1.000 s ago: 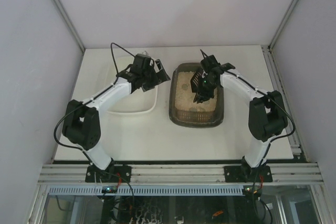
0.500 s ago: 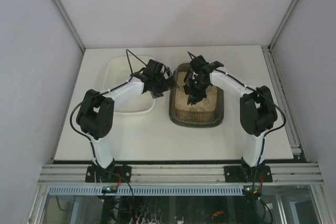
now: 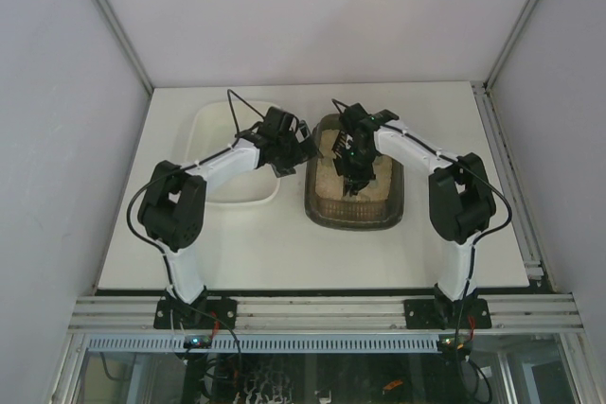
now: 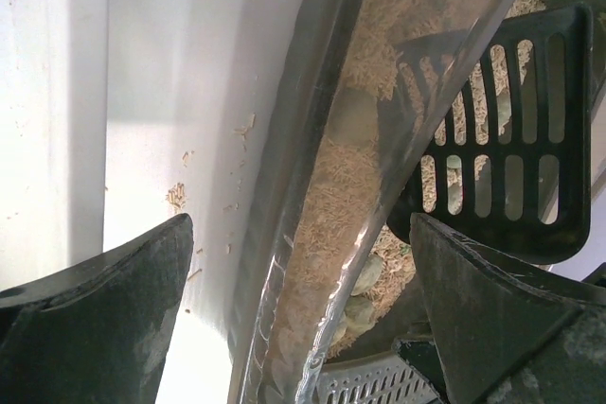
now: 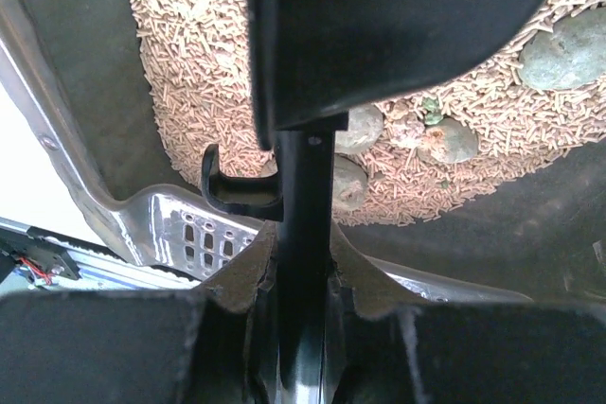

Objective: Clean the litter box

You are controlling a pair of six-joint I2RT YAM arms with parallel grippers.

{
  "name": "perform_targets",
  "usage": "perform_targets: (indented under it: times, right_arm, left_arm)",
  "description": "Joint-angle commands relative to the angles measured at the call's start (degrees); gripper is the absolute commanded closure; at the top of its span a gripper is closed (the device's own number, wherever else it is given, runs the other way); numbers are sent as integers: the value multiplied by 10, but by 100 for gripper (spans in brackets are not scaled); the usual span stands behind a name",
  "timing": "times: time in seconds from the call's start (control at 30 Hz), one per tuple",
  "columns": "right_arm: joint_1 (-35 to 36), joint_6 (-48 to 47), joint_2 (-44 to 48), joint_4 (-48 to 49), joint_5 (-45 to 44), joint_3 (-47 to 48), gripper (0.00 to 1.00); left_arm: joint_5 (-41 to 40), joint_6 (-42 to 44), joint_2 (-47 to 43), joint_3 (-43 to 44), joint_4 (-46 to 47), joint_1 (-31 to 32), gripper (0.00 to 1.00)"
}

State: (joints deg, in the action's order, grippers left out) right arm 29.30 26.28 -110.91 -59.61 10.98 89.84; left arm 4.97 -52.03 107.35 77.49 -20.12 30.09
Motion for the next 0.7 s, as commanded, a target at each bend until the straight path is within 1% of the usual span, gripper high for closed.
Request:
perform_targets:
  times: [0.0, 0.1, 0.3, 0.67]
  right_arm:
    - [4, -24, 11, -56, 35, 12, 100]
    - [4, -34, 1, -56, 67, 11, 100]
    - [-7, -42, -24, -33, 175, 15, 100]
    - [-16, -42, -66, -21, 249, 15, 100]
  left_arm:
    - [7, -9, -33, 3, 25, -1, 0]
    - [3, -7, -39, 1, 26, -1, 0]
    - [1, -2, -44, -4, 32, -1, 0]
    - [4, -8, -46, -10, 39, -1, 0]
